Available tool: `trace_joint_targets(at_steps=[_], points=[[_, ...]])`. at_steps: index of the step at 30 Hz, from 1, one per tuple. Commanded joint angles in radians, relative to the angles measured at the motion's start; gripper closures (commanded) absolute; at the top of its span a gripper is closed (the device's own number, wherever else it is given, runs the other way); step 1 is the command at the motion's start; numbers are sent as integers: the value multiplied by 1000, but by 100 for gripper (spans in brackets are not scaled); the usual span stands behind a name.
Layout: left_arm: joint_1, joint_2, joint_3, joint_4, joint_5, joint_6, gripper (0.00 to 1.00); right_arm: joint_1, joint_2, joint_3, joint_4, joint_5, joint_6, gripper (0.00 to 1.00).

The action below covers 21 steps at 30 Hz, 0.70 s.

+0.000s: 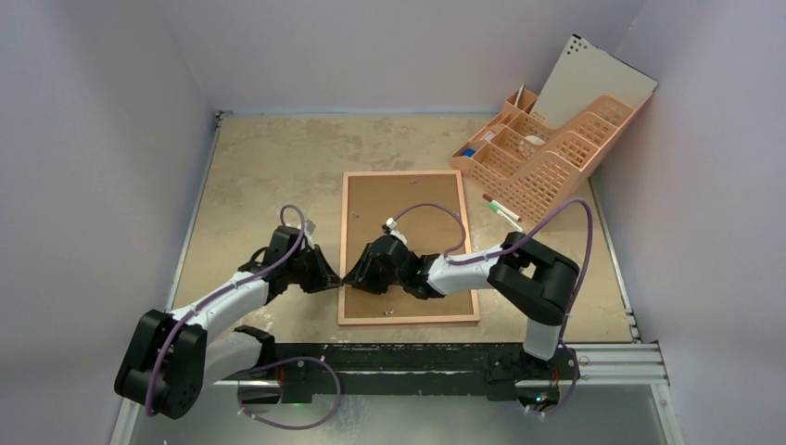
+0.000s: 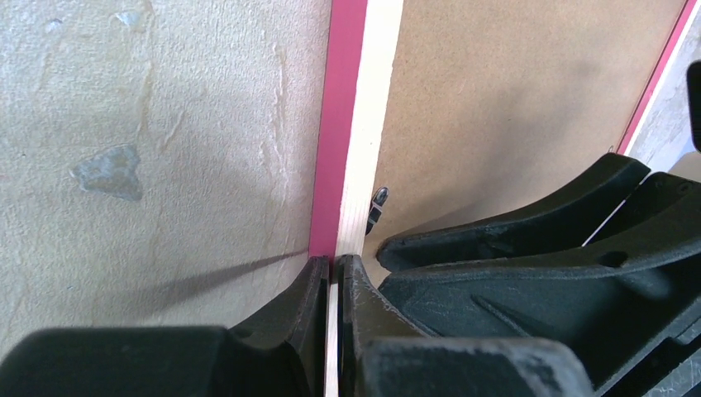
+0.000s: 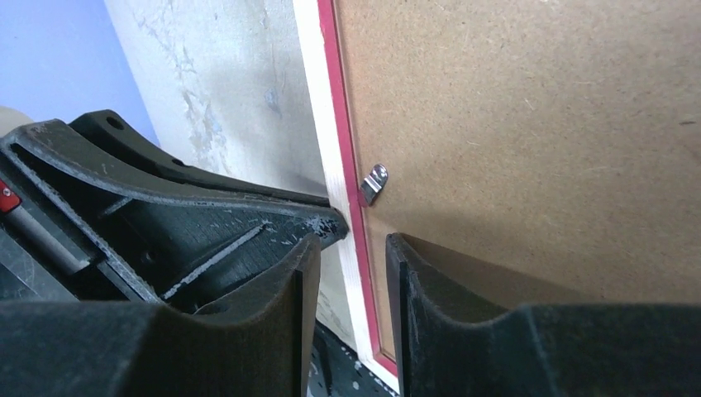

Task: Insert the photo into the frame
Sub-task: Install the photo frame at the center of the board.

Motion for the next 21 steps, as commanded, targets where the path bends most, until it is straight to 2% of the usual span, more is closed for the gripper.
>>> trace_joint_targets(at_steps=[1, 11, 21], points=[[-11, 35, -7, -33, -19, 3, 99, -1, 49, 31, -26, 16, 33, 62], [-13, 35, -9, -41, -21, -1, 100, -3, 92, 74, -1, 53, 34, 63], [-13, 20, -9, -46, -20, -8, 100, -23, 88, 29, 172, 60, 23, 61]])
